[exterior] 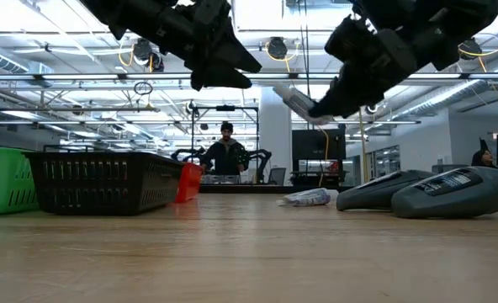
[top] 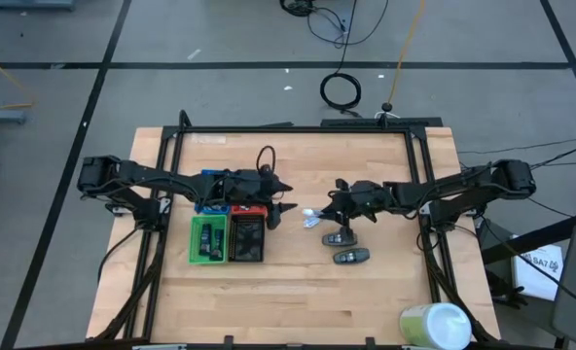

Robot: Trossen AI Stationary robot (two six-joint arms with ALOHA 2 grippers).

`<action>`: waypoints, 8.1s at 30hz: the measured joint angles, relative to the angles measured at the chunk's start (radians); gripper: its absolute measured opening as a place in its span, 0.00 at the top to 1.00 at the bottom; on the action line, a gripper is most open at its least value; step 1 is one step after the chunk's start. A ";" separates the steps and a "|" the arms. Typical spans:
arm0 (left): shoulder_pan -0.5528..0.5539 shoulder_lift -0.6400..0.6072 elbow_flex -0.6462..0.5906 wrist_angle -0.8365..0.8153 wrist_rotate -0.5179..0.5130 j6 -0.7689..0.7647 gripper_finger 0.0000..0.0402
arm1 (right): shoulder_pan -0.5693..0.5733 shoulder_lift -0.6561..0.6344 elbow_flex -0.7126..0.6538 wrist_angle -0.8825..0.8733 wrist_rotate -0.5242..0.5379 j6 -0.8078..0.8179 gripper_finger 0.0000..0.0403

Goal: Pick & Place Travel size toiletries
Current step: Put the bottom white toothpaste into the red bin, then put the white toothpaste into the red bin

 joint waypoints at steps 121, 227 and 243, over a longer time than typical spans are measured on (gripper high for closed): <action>-0.099 -0.136 0.027 -0.534 -0.474 -0.260 0.97 | -0.049 -0.731 -0.261 -0.270 0.131 0.073 0.50; -0.061 0.677 0.409 -0.217 -0.113 -0.069 0.44 | -0.049 -1.097 -0.470 -0.107 0.078 0.076 0.50; -0.058 0.560 0.399 -0.242 -0.137 0.042 0.97 | -0.049 -1.096 -0.479 -0.105 0.076 0.076 0.50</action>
